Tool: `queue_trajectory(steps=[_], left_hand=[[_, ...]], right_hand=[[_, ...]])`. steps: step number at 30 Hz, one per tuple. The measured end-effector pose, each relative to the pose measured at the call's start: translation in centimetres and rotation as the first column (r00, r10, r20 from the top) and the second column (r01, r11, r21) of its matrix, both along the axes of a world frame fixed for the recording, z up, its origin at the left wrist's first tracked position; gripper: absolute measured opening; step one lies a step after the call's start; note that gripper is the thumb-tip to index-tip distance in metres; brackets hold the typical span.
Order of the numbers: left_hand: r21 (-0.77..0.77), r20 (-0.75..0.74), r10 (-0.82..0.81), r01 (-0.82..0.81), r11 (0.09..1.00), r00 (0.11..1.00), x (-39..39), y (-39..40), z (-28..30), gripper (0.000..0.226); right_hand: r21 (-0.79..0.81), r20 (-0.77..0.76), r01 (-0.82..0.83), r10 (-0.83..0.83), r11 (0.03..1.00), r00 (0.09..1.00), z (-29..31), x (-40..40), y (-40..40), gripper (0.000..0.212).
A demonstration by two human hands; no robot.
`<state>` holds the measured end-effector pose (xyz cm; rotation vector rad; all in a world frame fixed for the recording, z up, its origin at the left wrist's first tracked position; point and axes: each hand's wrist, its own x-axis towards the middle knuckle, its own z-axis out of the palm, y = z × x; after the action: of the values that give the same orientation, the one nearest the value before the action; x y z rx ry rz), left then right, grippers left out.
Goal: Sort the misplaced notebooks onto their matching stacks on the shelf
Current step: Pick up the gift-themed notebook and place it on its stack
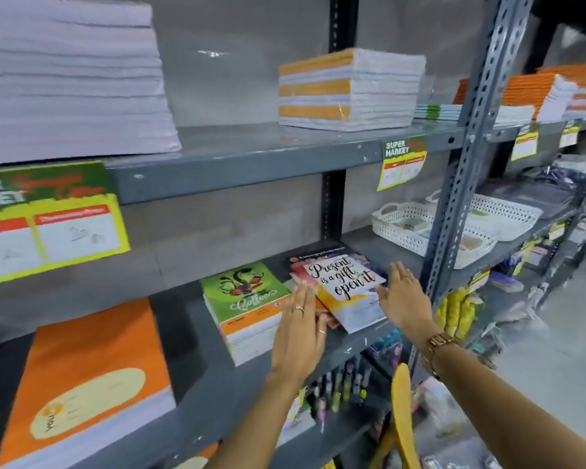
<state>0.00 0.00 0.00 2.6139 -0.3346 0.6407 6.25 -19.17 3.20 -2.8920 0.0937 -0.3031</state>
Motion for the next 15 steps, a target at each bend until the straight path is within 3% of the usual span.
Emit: queue_trajectory(steps=[2, 4, 7, 10, 13, 15], left_hand=[[-0.158, -0.237, -0.069, 0.032, 0.987, 0.969, 0.8, -1.6, -0.5, 0.055], [-0.210, -0.348, -0.077, 0.002, 0.978, 0.934, 2.0, -3.3, -1.6, 0.058], [-0.326, -0.459, 0.004, -0.172, 0.930, 0.888, 4.0, -5.5, -3.1, 0.056], [-0.511, -0.567, 0.049, -0.397, 0.763, 0.823, 5.7, -7.1, -3.6, 0.034], [-0.624, -0.692, -0.048, -0.563, 0.542, 0.720, 6.9, -7.9, -3.5, 0.017], [-0.646, -0.711, -0.068, -0.612, 0.456, 0.700, 7.2, -8.0, -3.2, 0.023]], right_hand=[[0.032, -0.045, 0.014, -0.012, 0.999, 0.999, -0.9, 1.1, -1.1, 0.061], [0.076, -0.102, 0.030, -0.022, 0.997, 0.995, -2.1, 2.6, -2.3, 0.059], [0.127, -0.172, 0.083, -0.061, 0.988, 0.983, -3.6, 4.7, -3.7, 0.054], [0.168, -0.271, 0.155, -0.106, 0.974, 0.957, -4.6, 6.1, -4.6, 0.051], [0.255, -0.286, 0.241, -0.165, 0.937, 0.944, -5.4, 7.3, -5.1, 0.044], [0.312, -0.294, 0.280, -0.188, 0.908, 0.937, -5.5, 7.7, -5.2, 0.037]])
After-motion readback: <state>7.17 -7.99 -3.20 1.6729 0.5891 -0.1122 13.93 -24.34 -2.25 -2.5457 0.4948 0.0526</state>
